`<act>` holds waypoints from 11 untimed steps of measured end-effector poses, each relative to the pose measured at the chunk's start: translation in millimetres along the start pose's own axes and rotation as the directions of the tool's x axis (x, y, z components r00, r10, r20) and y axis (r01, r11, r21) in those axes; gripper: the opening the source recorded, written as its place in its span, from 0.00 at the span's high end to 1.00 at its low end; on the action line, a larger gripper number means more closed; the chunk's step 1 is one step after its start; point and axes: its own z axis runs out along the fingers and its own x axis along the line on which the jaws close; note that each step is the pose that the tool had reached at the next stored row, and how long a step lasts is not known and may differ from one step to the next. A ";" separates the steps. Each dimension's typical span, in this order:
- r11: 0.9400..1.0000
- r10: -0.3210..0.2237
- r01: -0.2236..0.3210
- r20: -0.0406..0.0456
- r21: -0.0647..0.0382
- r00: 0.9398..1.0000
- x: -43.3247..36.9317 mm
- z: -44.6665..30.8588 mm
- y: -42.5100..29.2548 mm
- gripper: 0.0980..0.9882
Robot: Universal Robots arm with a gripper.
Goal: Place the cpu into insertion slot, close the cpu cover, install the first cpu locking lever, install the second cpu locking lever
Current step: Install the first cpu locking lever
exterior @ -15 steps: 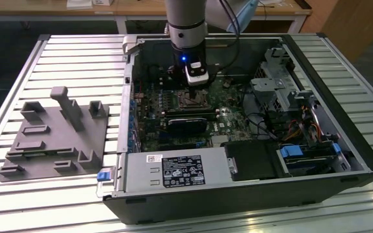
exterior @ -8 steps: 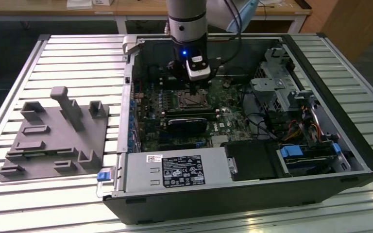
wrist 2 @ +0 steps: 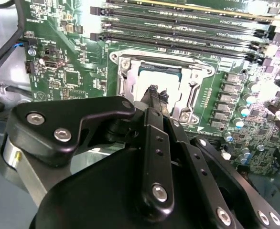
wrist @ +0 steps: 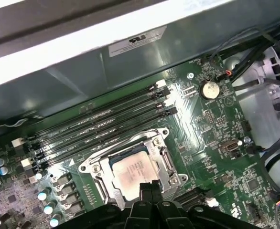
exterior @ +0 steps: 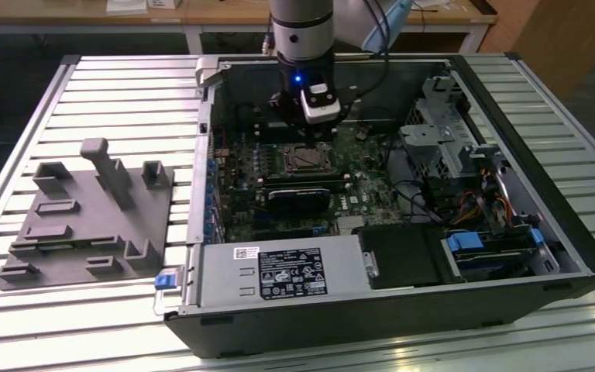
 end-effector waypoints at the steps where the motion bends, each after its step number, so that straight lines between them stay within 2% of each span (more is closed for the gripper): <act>1: 1.000 -0.004 0.004 0.000 0.000 1.000 -0.1 0.0 0.0 0.99; 4: 1.000 -0.026 0.026 0.000 0.001 1.000 -0.2 0.0 0.1 0.99; 9: 0.997 -0.068 0.068 0.008 0.019 0.998 -0.2 0.0 0.1 0.99; 11: 0.997 -0.078 0.078 0.008 0.019 0.997 -0.2 -0.5 0.0 0.99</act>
